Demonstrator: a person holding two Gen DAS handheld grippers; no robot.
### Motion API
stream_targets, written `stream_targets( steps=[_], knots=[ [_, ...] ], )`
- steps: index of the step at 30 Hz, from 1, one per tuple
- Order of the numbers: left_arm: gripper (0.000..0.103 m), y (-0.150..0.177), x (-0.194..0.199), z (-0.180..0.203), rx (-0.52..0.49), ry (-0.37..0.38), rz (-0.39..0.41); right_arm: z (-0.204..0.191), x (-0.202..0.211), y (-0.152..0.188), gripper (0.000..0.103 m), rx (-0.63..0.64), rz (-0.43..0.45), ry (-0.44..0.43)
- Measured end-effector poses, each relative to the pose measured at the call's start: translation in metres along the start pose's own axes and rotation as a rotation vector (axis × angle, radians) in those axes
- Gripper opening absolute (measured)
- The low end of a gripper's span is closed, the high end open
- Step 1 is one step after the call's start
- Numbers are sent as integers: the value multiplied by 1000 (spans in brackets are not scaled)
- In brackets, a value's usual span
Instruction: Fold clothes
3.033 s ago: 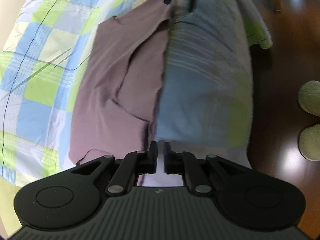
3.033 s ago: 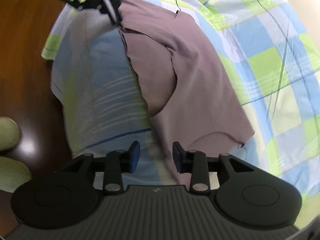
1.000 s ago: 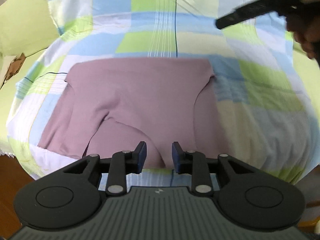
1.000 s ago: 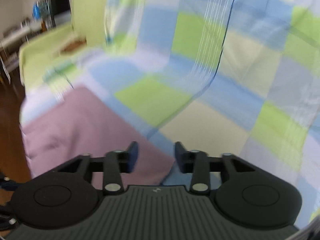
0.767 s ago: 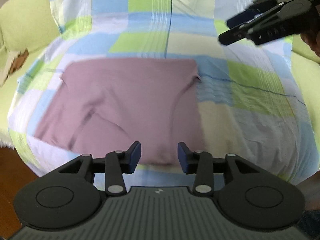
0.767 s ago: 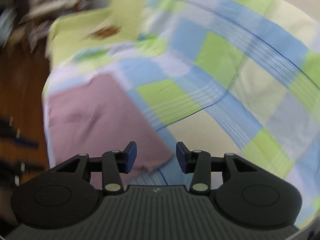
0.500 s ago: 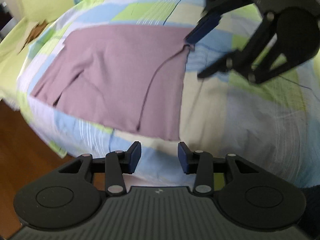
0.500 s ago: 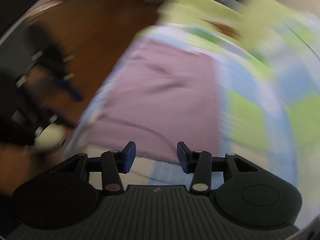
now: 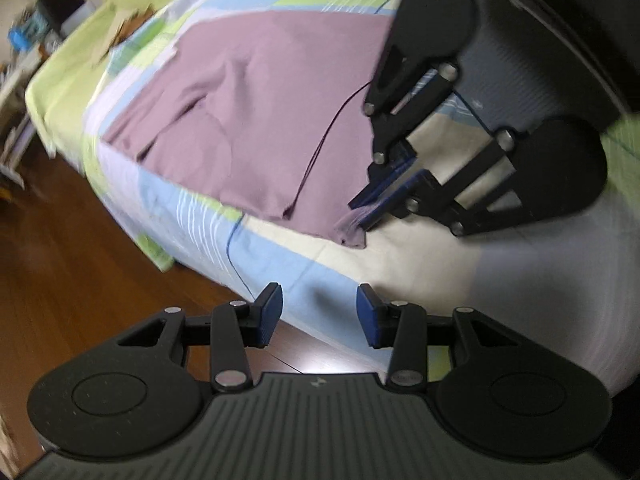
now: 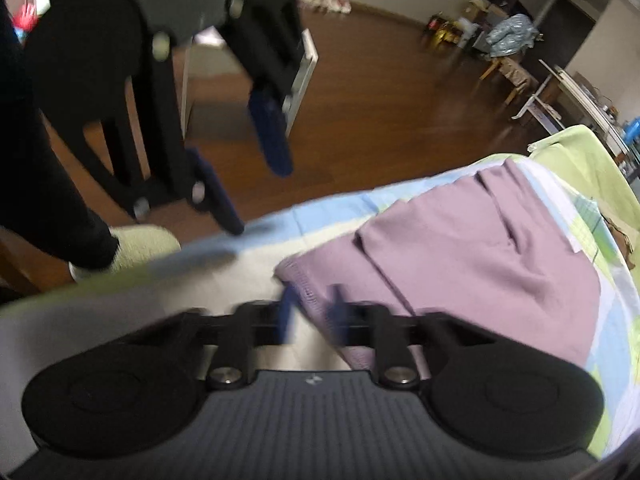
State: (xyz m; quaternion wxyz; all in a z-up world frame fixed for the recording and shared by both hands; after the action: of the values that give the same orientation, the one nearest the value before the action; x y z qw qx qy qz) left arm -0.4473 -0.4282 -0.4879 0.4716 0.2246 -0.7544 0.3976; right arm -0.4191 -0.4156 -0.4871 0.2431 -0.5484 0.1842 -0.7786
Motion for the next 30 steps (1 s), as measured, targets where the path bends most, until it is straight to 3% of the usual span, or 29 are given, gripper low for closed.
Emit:
stream_targets(
  steps=[5,11,15,16,17,18,20,22,24,26,30],
  knots=[
    [51,-6,-4,3,-240,-85,63,30,24,-15,3,-144,72,15],
    [52,-19,-30,-1,-546,-182,131,37,42,-19,3,-147,95,17],
    [51,-24,-45,-3,-659,-206,165,36,41,-17,3,-145,100,13],
    [45,-25,-48,-4,-666,-194,171,36,41,-16,3,-151,99,9],
    [15,-26,-50,-4,-662,-174,176,36,41,-15,4,-158,98,4],
    [5,-27,-53,-6,-649,-156,173,35,41,-14,4,-165,96,-1],
    [5,-30,-53,-9,-593,-116,162,39,42,-8,16,-199,73,6],
    [5,-35,-49,-17,-484,-64,162,48,53,10,33,-208,51,70],
    [5,-42,-46,-27,-360,-13,158,57,62,30,35,-201,14,136],
    [6,-48,-46,-38,-262,20,153,69,69,74,35,-157,-100,216],
    [8,-53,-49,-49,-163,57,137,72,73,121,35,-26,-181,239]
  ],
)
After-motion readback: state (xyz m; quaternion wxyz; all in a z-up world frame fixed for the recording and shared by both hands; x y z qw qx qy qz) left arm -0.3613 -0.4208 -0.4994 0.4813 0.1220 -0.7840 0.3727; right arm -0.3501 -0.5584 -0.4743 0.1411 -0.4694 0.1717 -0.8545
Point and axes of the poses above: each gripper's, at about its wrist camera, not at the fingertips, and x roughly against the way its jaws point, z to its right, y to its underside, the point moved 9 cm from there along -x, roughly the way its jaws point, and after that the axes turned 4 degrees about y, right-handed, at the moved point
